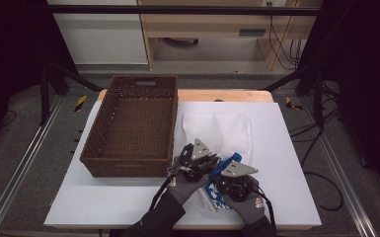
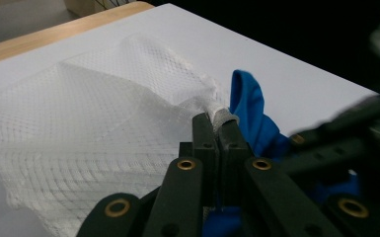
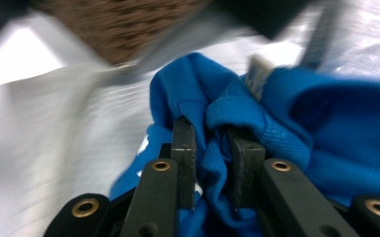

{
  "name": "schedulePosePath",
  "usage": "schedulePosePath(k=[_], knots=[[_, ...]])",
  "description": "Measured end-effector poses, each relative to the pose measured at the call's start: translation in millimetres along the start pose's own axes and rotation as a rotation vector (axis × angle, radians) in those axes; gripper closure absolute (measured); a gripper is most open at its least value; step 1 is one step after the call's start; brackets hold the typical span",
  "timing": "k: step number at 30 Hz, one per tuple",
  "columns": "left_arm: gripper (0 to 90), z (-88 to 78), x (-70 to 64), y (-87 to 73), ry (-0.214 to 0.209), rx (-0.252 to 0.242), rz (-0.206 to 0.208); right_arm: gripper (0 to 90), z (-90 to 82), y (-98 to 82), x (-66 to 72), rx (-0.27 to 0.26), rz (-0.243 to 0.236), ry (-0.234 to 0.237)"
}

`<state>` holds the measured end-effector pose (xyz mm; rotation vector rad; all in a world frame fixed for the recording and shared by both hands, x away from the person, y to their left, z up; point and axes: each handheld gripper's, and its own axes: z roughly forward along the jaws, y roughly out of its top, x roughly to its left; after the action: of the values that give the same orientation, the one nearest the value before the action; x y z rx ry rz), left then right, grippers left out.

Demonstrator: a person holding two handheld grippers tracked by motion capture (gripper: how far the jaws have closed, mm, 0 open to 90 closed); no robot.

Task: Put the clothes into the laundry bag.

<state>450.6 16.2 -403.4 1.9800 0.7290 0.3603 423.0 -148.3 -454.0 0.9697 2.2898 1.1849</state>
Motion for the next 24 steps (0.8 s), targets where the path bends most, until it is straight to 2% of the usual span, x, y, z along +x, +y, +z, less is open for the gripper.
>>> schedulePosePath(k=[2, 4, 5, 7, 10, 13, 16, 18, 20, 21, 22, 24], knots=[[88.6, -2.4, -1.1, -1.2, -0.006, -0.007, -0.003, 74.9, 5.2, 1.9, -5.8, -0.017, 0.030, -0.064], [88.6, -2.1, -0.4, -3.6, -0.006, -0.003, -0.003, 74.0, 10.5, 2.5, -9.6, -0.021, 0.045, -0.105], [88.6, -0.7, 0.3, -5.2, -0.005, 0.000, -0.009, 73.1, 13.9, 2.1, -10.7, -0.017, 0.047, -0.110], [88.6, 2.1, 3.3, -9.3, -0.011, 0.004, -0.021, 68.9, 19.8, 0.9, -12.3, -0.010, 0.043, -0.100], [88.6, 3.1, 7.4, -15.2, -0.011, 0.002, -0.034, 60.8, 19.2, 0.3, -13.7, -0.012, 0.052, -0.053], [88.5, 1.6, 10.5, -18.7, -0.009, -0.010, -0.046, 55.4, 2.6, -1.1, -16.2, -0.079, 0.087, 0.040], [88.5, -0.8, 13.0, -20.6, -0.010, -0.015, -0.058, 51.0, -22.1, -5.4, -18.2, -0.130, 0.082, 0.049], [88.5, -1.9, 13.3, -21.8, -0.007, -0.018, -0.054, 47.9, -37.7, -8.8, -21.8, -0.171, 0.081, 0.028], [88.6, -2.0, 13.3, -23.0, -0.010, -0.023, -0.059, 45.3, -47.3, -10.3, -27.5, -0.189, 0.079, -0.013], [88.5, -1.8, 13.2, -23.3, -0.012, -0.024, -0.061, 43.2, -50.4, -11.5, -33.9, -0.197, 0.078, -0.060], [88.5, -1.7, 12.9, -23.5, -0.011, -0.022, -0.059, 41.0, -50.1, -12.7, -39.8, -0.190, 0.088, -0.091], [88.6, -1.7, 12.0, -23.4, -0.006, -0.020, -0.049, 38.9, -43.9, -16.5, -51.5, -0.164, 0.113, -0.123]])
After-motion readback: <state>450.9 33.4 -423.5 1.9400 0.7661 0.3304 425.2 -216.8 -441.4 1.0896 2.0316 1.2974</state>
